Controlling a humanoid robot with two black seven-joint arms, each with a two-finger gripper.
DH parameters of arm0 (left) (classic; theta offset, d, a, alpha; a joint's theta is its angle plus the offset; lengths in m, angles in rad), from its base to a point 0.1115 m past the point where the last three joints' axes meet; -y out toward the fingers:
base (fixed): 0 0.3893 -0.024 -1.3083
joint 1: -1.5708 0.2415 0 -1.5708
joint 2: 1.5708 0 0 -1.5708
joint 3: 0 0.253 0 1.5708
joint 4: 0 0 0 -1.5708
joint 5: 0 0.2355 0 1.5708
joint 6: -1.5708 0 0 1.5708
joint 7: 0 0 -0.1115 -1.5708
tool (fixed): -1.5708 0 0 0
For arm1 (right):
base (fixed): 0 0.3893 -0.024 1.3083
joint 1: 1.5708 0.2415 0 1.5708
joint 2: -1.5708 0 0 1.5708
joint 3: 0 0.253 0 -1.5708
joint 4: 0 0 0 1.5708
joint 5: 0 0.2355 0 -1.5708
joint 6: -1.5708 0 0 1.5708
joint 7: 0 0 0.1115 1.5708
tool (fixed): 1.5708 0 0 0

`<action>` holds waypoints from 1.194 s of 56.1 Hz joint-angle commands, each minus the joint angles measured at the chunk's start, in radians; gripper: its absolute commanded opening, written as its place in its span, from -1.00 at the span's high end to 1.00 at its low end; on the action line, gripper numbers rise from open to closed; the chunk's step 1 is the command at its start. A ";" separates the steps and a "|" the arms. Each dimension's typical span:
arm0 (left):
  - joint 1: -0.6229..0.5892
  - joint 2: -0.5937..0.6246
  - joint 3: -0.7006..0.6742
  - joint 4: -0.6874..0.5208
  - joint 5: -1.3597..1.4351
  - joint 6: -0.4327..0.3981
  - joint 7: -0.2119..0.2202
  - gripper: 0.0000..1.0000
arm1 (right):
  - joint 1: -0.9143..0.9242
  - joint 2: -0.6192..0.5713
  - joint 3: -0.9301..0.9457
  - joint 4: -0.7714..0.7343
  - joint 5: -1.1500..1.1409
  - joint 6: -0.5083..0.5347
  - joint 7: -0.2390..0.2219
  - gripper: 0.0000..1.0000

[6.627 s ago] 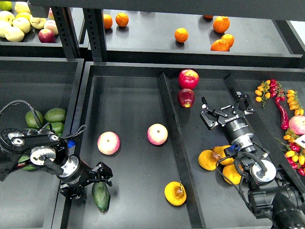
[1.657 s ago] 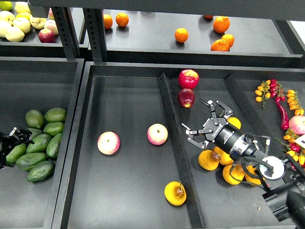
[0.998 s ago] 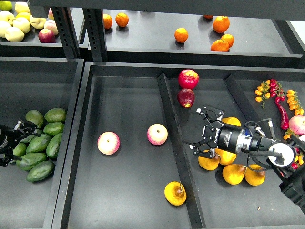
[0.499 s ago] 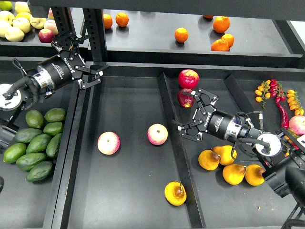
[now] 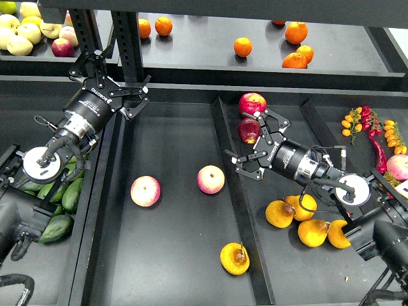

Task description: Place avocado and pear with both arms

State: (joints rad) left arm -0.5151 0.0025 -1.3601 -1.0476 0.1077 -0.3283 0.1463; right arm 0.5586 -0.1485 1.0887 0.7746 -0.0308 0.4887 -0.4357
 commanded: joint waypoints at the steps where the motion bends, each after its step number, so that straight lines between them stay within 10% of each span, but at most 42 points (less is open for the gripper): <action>1: 0.069 -0.002 -0.020 -0.103 0.000 0.064 -0.001 -1.00 | -0.006 0.001 0.002 0.002 0.000 0.000 0.000 -1.00; 67: 0.425 -0.002 -0.119 -0.279 0.001 0.074 -0.007 -1.00 | 0.004 -0.040 -0.124 0.006 -0.012 0.000 -0.053 -1.00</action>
State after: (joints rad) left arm -0.0923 -0.0001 -1.4771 -1.3223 0.1089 -0.2544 0.1382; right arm 0.5449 -0.1425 1.0572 0.7770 -0.0353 0.4887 -0.4626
